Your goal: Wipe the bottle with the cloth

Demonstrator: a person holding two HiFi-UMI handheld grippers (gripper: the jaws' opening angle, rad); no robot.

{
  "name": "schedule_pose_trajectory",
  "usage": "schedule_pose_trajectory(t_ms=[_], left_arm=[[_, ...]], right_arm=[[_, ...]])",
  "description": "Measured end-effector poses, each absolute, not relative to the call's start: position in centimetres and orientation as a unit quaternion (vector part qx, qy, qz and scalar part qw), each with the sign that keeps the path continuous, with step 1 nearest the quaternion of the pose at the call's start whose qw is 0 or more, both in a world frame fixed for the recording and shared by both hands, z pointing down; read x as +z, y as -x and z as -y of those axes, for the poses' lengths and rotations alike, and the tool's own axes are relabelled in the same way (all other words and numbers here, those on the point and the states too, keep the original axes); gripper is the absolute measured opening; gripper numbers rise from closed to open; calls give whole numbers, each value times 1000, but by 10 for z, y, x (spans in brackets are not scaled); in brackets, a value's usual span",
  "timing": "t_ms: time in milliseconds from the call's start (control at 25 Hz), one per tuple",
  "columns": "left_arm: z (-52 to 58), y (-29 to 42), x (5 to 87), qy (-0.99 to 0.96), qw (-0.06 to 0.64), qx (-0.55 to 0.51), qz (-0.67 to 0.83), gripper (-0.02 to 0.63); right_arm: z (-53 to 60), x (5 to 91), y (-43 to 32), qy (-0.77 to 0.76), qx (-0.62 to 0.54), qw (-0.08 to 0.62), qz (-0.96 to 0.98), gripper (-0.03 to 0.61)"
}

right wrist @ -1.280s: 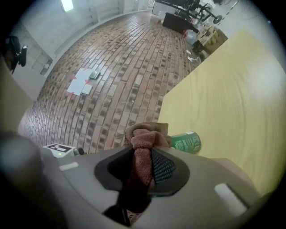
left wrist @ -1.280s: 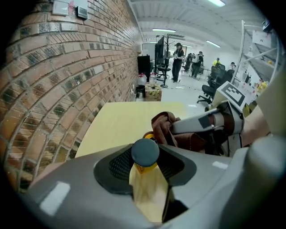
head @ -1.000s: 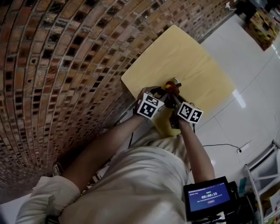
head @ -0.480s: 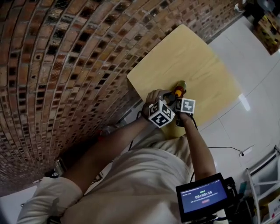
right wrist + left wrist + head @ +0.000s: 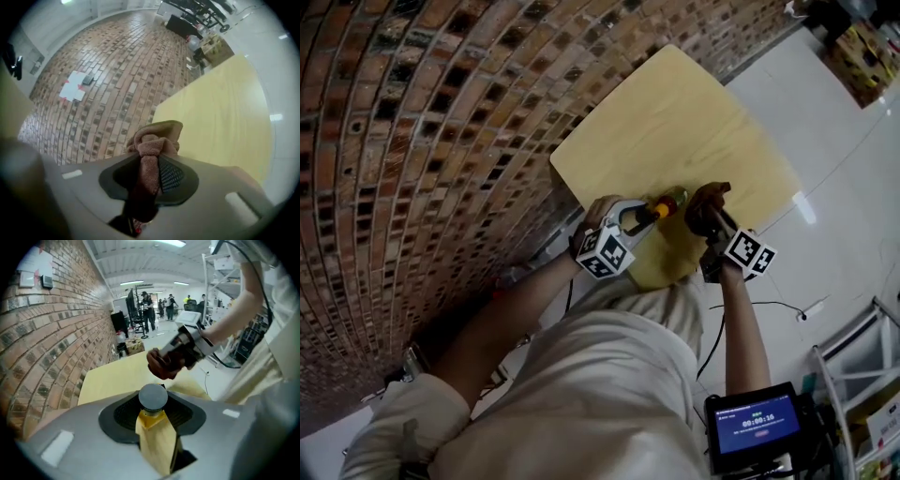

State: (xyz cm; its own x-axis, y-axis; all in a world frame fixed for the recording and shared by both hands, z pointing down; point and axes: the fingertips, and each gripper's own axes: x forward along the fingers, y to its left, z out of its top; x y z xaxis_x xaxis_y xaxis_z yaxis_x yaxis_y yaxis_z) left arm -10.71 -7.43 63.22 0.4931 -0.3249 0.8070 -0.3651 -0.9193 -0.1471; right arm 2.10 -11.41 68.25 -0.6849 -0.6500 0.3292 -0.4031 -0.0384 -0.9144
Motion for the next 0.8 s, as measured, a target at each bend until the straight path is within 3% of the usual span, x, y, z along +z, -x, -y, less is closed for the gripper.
schedule_pose_trajectory(t_ms=[120,360,520,800], left_arm=[[59,113,634,-873,-22,464,148,176],[50,120,636,-876,-56,472,87,177],[57,117,636,-873,-52,475,97,176],[76,117,635,-877,-47,464,113,176]], right_arm=[[144,647,-13,349,-557,78,-750,95],[156,625,89,152,-494,-73,-853,95],[126,634,137,24,-525,-111,-843,95],[138,685,142,79,-580,-118,-802,95]])
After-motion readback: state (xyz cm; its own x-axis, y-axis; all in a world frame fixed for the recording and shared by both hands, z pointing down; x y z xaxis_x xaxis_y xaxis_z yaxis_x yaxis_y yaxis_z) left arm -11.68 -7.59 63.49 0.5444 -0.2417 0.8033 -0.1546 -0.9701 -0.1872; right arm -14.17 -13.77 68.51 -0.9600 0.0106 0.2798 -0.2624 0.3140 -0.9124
